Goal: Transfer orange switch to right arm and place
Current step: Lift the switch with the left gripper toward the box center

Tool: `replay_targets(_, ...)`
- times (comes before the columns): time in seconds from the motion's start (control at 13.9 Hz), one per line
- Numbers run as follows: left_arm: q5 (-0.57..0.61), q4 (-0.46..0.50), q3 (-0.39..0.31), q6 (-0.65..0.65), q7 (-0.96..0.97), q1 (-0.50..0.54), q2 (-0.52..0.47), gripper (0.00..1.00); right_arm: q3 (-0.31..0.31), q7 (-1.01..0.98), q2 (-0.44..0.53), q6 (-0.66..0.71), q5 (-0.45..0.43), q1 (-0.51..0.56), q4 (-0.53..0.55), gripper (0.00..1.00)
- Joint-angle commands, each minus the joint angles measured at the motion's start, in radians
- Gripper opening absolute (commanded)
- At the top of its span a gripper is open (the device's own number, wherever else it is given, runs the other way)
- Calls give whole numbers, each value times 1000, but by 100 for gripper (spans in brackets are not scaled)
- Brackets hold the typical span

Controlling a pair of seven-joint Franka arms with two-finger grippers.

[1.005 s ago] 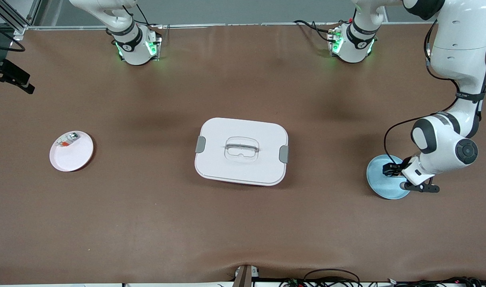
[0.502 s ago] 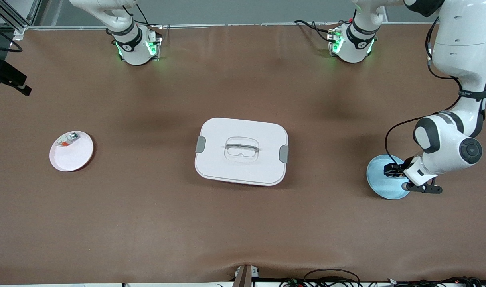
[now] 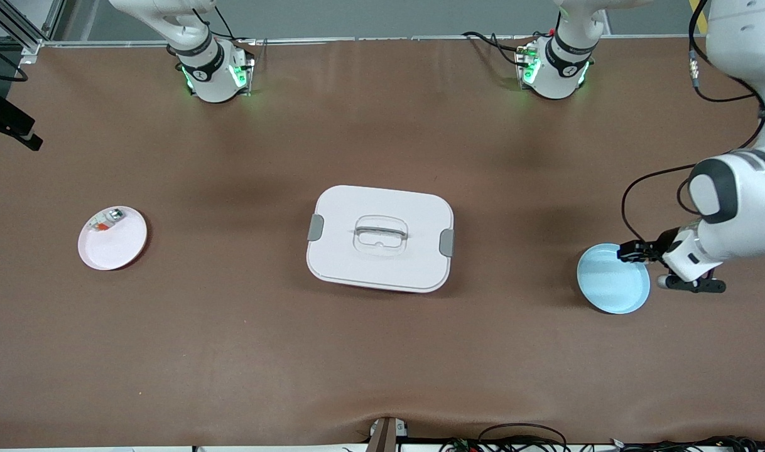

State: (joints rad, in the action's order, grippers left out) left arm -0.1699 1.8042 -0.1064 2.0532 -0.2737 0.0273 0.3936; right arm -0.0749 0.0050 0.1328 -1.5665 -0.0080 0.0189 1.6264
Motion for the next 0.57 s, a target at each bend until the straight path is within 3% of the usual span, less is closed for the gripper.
replay_targets(0.0, -19, -48, 13, -147, 83, -1, -64, 30, 12, 3, 8, -7, -4, 15, -5, 100)
replay_targets(0.5, -20, -206, 170, -338, 434, 3, -113, 30, 17, 6, 1, -23, -3, 7, -17, 100)
